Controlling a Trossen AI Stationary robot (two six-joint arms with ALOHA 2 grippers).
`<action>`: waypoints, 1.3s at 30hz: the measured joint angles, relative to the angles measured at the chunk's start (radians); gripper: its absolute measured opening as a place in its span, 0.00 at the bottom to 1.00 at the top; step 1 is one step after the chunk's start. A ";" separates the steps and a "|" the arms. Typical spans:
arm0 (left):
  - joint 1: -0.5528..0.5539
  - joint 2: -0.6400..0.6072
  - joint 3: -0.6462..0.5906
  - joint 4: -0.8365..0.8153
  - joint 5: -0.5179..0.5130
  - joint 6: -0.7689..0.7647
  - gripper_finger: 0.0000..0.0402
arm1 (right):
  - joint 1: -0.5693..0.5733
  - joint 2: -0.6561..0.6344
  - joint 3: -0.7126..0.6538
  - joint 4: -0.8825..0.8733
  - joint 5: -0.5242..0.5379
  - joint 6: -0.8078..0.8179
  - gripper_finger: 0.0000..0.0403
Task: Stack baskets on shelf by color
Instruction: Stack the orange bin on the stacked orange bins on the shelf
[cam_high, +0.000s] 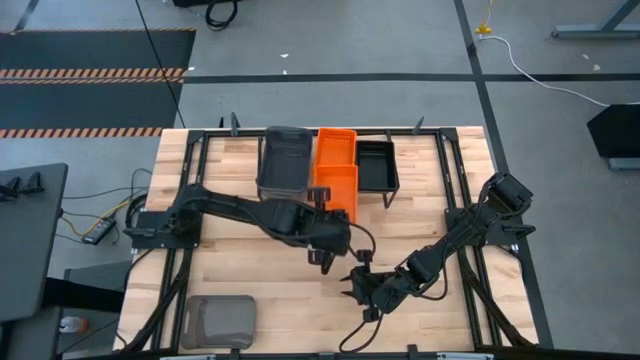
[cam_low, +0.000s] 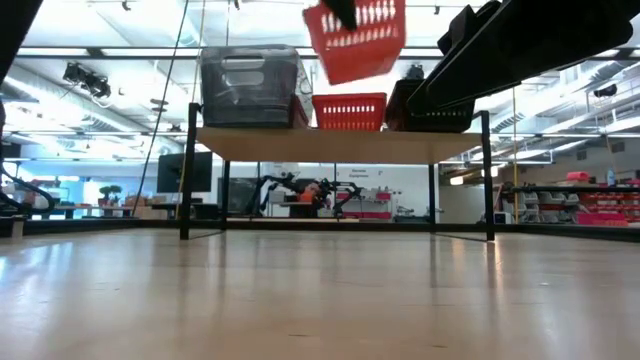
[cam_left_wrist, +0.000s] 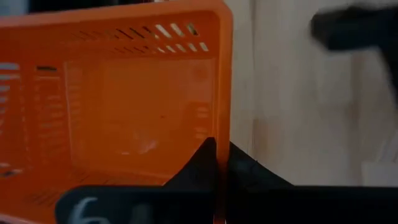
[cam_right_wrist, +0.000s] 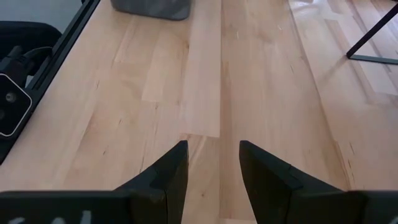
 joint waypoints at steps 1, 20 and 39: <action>-0.001 -0.008 0.001 0.018 0.001 0.018 0.02 | 0.000 0.000 0.000 0.000 0.000 0.000 0.37; 0.249 -0.097 0.001 0.063 -0.021 0.385 0.02 | -0.003 0.000 0.000 0.002 0.000 0.007 0.37; 0.360 -0.045 -0.005 0.048 0.224 0.454 0.02 | 0.002 0.000 0.000 0.000 0.000 0.007 0.37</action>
